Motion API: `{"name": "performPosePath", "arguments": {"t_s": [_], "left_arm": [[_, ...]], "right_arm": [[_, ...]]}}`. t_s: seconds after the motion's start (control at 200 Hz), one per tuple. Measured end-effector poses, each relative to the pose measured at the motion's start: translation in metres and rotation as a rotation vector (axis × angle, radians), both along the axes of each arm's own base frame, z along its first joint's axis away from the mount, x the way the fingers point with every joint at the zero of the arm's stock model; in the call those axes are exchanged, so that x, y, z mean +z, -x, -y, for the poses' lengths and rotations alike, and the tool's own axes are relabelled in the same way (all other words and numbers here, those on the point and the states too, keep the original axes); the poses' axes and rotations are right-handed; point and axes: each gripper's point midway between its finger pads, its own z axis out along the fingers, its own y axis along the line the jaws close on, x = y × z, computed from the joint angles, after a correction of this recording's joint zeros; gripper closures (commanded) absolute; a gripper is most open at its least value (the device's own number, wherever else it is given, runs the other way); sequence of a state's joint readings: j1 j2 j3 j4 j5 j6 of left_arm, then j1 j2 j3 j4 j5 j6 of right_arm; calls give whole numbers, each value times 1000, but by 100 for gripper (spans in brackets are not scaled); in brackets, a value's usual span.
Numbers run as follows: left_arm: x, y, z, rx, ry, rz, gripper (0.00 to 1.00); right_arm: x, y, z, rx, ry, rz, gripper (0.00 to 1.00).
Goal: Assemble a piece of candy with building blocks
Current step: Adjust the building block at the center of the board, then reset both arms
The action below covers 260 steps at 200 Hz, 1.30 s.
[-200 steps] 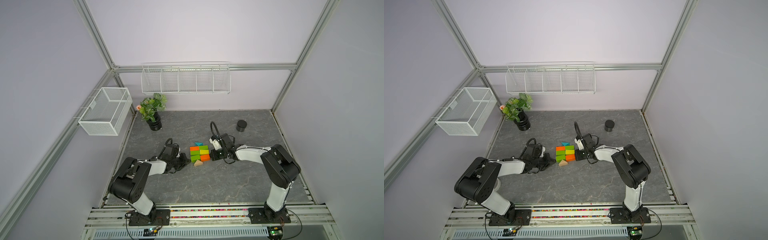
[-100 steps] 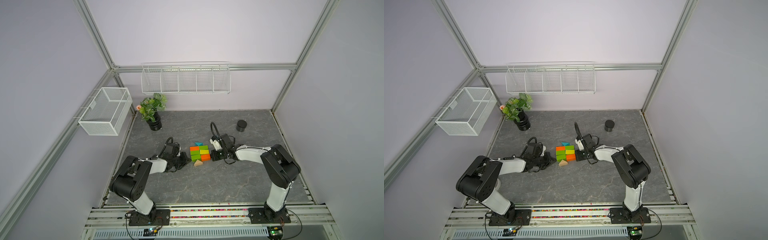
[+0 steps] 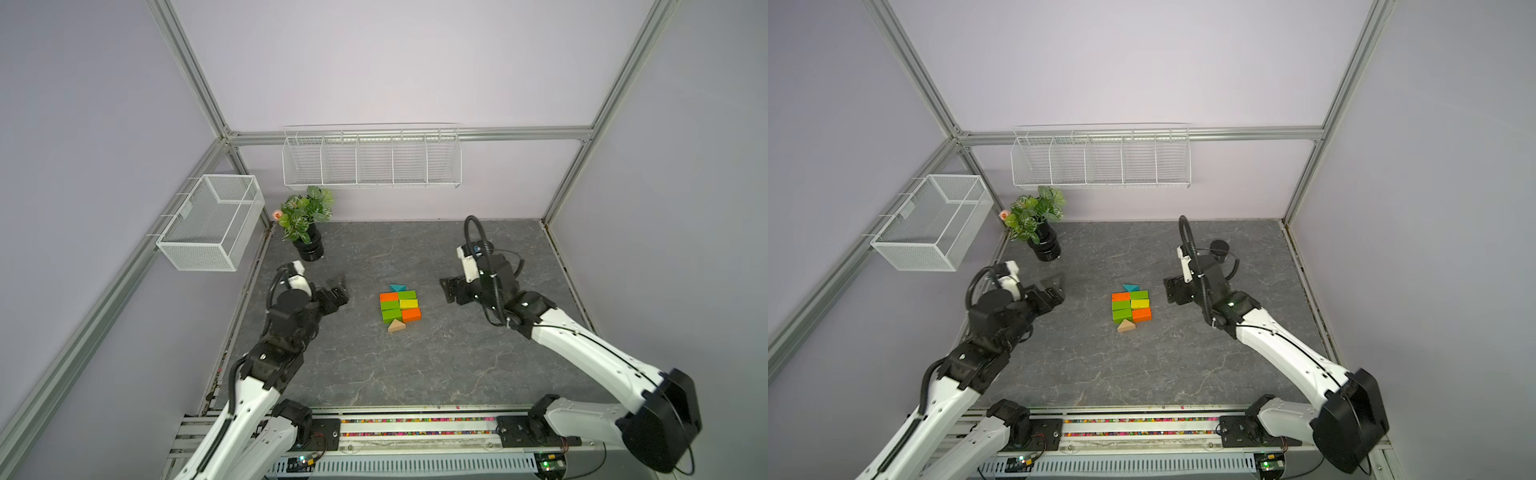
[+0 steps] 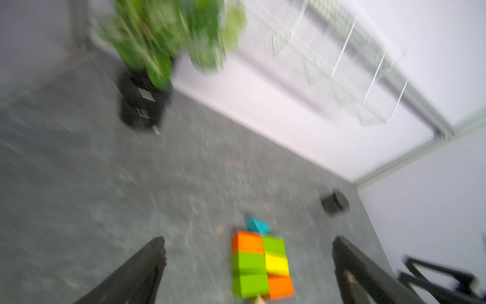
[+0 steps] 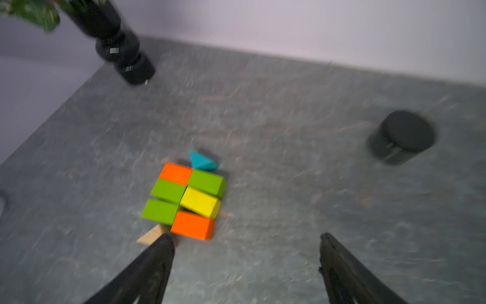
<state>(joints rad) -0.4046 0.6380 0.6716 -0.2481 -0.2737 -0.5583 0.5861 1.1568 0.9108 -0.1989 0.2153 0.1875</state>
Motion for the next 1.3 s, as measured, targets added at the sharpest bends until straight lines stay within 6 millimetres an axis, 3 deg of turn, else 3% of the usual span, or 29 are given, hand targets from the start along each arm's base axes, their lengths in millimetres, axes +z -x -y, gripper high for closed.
{"name": "performPosePath", "arguments": {"t_s": [0.08,0.19,0.255,0.35,0.49,0.6,0.66,0.795,1.01,1.139,1.299], "left_arm": [[2,7,-43,177,-72,70,0],[-30,2,-78,317,-209,55,0],[-55,-9,-85,333,-302,8,0],[-90,-33,-90,340,-415,-92,1],[-154,-73,-98,292,-530,-270,0],[-190,-90,-106,247,-543,-343,1],[-198,-96,-104,214,-541,-354,1],[-189,-119,-94,153,-507,-255,1],[-179,-125,-83,109,-491,-157,1],[-182,-123,-82,100,-490,-146,1],[-178,-125,-80,96,-487,-130,1]], "right_arm": [[5,2,46,-117,25,101,11],[-12,10,112,-307,64,204,11],[-26,16,139,-382,103,247,11],[-46,20,162,-435,168,279,11],[-72,13,196,-544,220,254,11],[-102,7,227,-631,234,189,11],[-120,2,235,-645,236,145,11],[-145,-11,241,-637,242,80,11],[-119,-44,241,-585,179,133,11],[-116,-31,231,-539,146,181,11],[-116,-1,241,-598,142,222,11]]}}
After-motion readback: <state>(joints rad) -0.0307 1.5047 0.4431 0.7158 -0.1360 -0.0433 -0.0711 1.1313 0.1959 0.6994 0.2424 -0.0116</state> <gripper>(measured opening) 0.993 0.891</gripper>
